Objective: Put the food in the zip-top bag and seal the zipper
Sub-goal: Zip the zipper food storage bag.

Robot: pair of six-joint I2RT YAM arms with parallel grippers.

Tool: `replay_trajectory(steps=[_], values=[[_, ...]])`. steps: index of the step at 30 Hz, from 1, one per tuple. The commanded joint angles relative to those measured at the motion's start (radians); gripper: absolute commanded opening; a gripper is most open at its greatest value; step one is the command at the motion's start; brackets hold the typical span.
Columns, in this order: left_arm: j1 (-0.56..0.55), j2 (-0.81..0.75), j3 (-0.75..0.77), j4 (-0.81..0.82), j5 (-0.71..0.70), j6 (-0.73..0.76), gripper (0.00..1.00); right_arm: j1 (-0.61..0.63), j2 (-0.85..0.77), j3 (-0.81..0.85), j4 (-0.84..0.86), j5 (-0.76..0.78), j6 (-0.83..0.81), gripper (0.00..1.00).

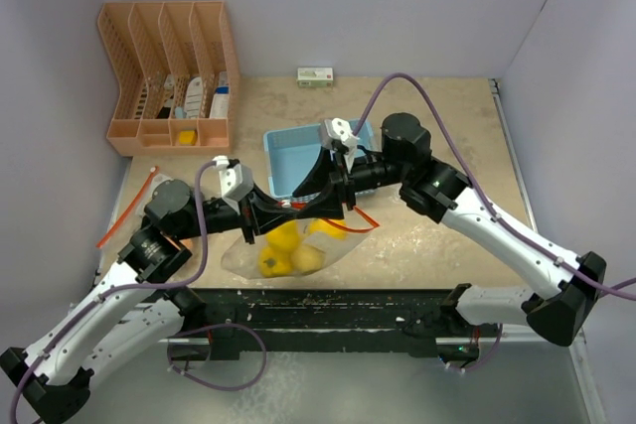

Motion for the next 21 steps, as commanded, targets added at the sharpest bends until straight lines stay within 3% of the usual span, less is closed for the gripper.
replay_trajectory(steps=[1, 13, 21], values=[[0.003, -0.023, 0.048, 0.039, 0.005, 0.009, 0.0, -0.001, -0.044, 0.048, 0.034, -0.019, -0.014, 0.5], [0.003, -0.026, 0.053, 0.03, -0.004, -0.001, 0.0, 0.0, 0.008, 0.079, 0.159, 0.062, 0.056, 0.53], [0.003, -0.03, 0.058, 0.01, -0.015, 0.01, 0.0, 0.002, 0.045, 0.099, 0.178, 0.009, 0.081, 0.48]])
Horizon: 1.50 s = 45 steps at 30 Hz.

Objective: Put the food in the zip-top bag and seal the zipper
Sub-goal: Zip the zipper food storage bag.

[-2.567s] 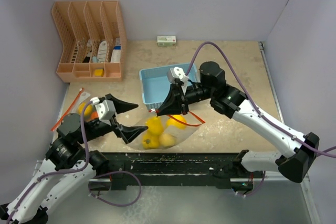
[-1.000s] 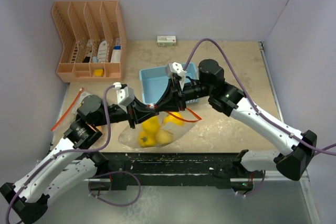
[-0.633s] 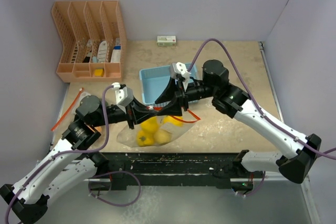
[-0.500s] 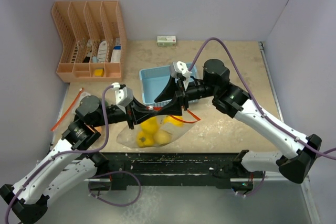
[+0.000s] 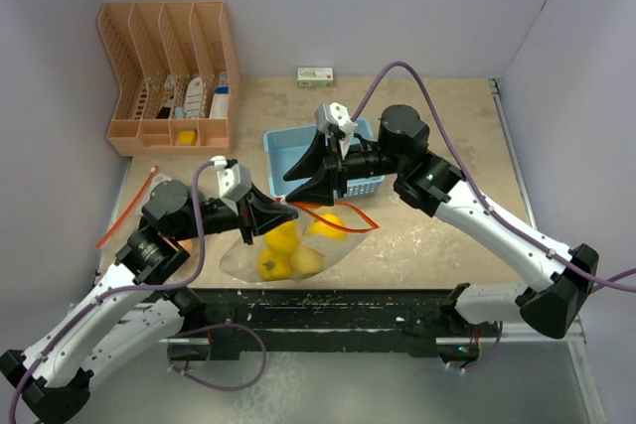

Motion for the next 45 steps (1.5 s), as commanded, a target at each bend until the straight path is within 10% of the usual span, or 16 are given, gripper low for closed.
replay_trajectory(steps=[1, 35, 45], values=[[0.003, -0.016, 0.049, 0.032, -0.013, 0.011, 0.0, 0.002, 0.011, 0.05, 0.068, -0.051, 0.029, 0.48], [0.004, -0.023, 0.055, 0.011, -0.06, 0.012, 0.0, 0.024, 0.044, 0.054, 0.016, -0.077, 0.037, 0.33], [0.004, -0.021, 0.065, 0.002, -0.075, 0.015, 0.0, 0.029, 0.048, 0.053, 0.02, -0.071, 0.049, 0.0]])
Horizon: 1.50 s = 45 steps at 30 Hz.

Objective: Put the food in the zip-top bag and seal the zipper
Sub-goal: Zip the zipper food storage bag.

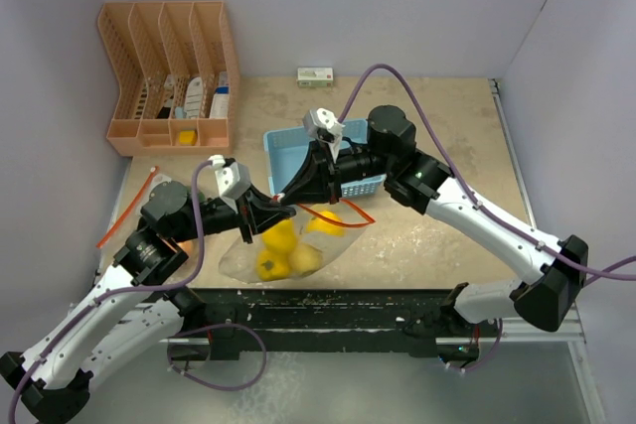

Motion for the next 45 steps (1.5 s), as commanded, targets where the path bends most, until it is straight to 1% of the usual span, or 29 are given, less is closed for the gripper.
replay_trajectory(steps=[1, 6, 10, 16, 22, 28, 36, 45], values=[[0.004, -0.01, 0.066, 0.029, -0.017, 0.014, 0.0, 0.007, -0.01, 0.041, 0.015, 0.012, 0.015, 0.0], [0.003, -0.035, 0.101, -0.035, -0.049, 0.043, 0.0, 0.005, -0.038, 0.019, -0.008, -0.005, 0.013, 0.0], [0.003, -0.074, 0.116, -0.079, -0.092, 0.062, 0.0, 0.006, -0.042, 0.015, -0.059, -0.012, -0.019, 0.0], [0.003, -0.094, 0.164, -0.136, -0.118, 0.082, 0.0, 0.005, -0.04, -0.004, -0.125, 0.001, -0.063, 0.0], [0.004, -0.111, 0.197, -0.149, -0.148, 0.087, 0.0, 0.005, -0.04, -0.037, -0.126, -0.005, -0.072, 0.0], [0.003, -0.129, 0.238, -0.185, -0.191, 0.105, 0.0, 0.003, -0.037, -0.059, -0.189, 0.018, -0.124, 0.0], [0.003, -0.128, 0.363, -0.335, -0.253, 0.189, 0.0, -0.006, -0.075, -0.121, -0.198, 0.044, -0.153, 0.0], [0.004, -0.188, 0.416, -0.352, -0.37, 0.2, 0.0, -0.012, -0.082, -0.188, -0.207, 0.089, -0.166, 0.0]])
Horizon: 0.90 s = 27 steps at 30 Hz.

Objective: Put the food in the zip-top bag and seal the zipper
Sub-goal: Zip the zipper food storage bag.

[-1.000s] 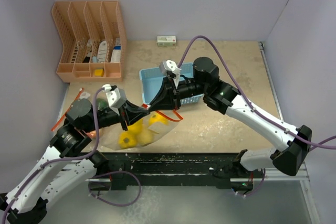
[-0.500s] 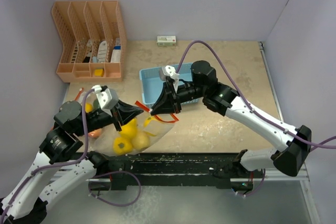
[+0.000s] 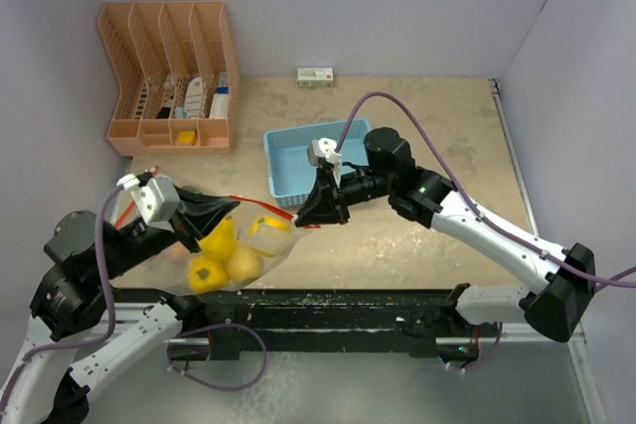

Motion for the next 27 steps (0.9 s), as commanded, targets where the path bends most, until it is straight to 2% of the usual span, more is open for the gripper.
replay_trajectory(steps=[1, 11, 23, 24, 27], values=[[0.003, -0.035, 0.074, 0.094, -0.099, 0.023, 0.0, -0.013, -0.005, -0.036, -0.065, 0.046, -0.023, 0.0], [0.002, -0.056, 0.113, 0.047, -0.146, 0.043, 0.0, -0.024, -0.037, -0.084, -0.086, 0.239, -0.031, 0.0], [0.001, -0.056, 0.115, 0.042, -0.142, 0.042, 0.0, -0.034, -0.044, -0.098, -0.109, 0.325, -0.047, 0.0], [0.002, -0.054, 0.112, 0.046, -0.141, 0.04, 0.0, -0.035, -0.044, -0.095, -0.108, 0.334, -0.041, 0.02], [0.001, -0.039, 0.09, 0.076, -0.156, 0.023, 0.0, -0.035, -0.056, -0.065, -0.091, 0.363, 0.001, 0.5]])
